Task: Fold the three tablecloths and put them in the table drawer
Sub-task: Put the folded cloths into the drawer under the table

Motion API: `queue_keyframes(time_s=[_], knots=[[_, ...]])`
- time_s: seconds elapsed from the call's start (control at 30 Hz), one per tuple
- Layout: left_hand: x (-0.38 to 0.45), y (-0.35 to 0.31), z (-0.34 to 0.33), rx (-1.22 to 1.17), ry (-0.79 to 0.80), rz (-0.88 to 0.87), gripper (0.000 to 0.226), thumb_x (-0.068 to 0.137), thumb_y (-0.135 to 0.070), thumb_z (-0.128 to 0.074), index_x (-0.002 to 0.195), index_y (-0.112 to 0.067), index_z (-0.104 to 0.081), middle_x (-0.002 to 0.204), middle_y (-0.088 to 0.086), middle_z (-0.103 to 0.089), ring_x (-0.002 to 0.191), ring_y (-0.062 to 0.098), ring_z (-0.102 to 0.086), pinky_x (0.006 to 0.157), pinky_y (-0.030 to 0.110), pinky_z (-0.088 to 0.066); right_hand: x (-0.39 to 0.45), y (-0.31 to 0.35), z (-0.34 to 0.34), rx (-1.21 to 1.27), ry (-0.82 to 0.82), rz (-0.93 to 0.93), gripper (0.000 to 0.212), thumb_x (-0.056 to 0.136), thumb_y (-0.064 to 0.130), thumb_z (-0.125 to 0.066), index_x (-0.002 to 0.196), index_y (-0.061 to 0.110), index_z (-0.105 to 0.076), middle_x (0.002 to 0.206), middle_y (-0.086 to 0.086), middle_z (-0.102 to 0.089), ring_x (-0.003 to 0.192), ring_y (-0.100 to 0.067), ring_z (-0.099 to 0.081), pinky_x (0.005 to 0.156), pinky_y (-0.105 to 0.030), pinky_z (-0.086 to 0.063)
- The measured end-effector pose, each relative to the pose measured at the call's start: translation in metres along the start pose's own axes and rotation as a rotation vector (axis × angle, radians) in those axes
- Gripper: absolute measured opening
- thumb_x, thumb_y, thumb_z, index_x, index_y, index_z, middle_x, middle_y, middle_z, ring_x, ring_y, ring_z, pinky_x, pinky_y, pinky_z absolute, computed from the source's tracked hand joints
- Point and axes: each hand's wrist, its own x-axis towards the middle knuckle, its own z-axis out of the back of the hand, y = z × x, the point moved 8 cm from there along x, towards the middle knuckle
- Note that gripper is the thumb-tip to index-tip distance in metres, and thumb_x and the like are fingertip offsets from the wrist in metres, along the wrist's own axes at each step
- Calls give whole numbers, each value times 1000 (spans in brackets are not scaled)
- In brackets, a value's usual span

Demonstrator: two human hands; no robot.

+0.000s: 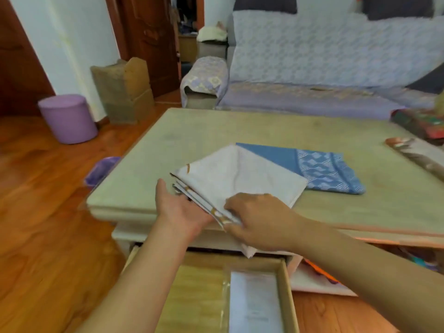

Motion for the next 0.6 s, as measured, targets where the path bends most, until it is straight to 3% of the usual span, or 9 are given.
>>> queue_keyframes(time_s=[0.07,0.13,0.2,0.27,0.33,0.4,0.43,0.5,0.6], knots=[[-2,-2,23,108,-84,-88,66,95,-64,-51,130,-10,-62,125,21,-69,116,42,-66,100,58,-49,-3,0,-17,-16,45,-3,52,91,72,-35,113,29,-54,114,7,-60,100,-20,-60,73,-36,-46],[3,-2,22,341,-100,-143,42,102,-43,-55,130,-12,-62,121,14,-73,111,33,-69,93,52,-55,-6,-8,-22,76,108,-45,61,87,76,-29,117,30,-56,121,11,-63,107,-18,-60,83,-38,-49],[10,-3,24,494,-201,-213,29,105,-26,-54,131,-13,-60,118,10,-74,105,31,-72,91,55,-57,-1,-22,-18,313,156,-95,51,93,65,-43,119,27,-65,126,8,-67,112,-16,-61,97,-38,-48],[11,-7,27,577,-283,-320,27,105,-13,-51,131,-17,-57,118,6,-73,103,28,-71,90,57,-57,16,-63,-6,436,0,-240,32,97,43,-59,119,24,-71,127,3,-69,117,-16,-60,103,-26,-42],[9,-7,29,618,-265,-418,32,103,-5,-49,130,-22,-55,121,2,-71,107,24,-70,93,53,-57,33,-115,8,266,-158,-416,42,98,36,-59,135,18,-60,140,-6,-59,131,-25,-47,108,-30,-32],[1,-4,30,576,-169,-461,38,103,0,-48,133,-23,-54,124,0,-71,111,20,-70,89,40,-60,39,-152,0,220,-39,-596,60,97,45,-57,147,16,-45,151,-10,-47,138,-31,-41,113,-37,-29],[-4,-3,32,537,-118,-455,40,104,1,-48,135,-23,-53,127,0,-70,113,19,-69,87,36,-60,40,-159,-3,271,30,-638,61,96,49,-59,146,16,-47,149,-8,-50,134,-29,-46,110,-38,-34],[-12,-5,40,444,-42,-436,44,104,1,-48,139,-25,-53,132,4,-68,118,22,-67,93,40,-58,36,-154,2,467,83,-626,48,91,49,-67,129,21,-60,128,-2,-65,111,-22,-63,98,-37,-47],[-33,-17,50,342,-16,-438,41,104,-7,-48,139,-26,-55,129,9,-70,117,30,-68,96,51,-55,17,-113,13,879,207,-496,32,87,28,-77,116,20,-67,108,-2,-76,94,-23,-74,88,-41,-59]])
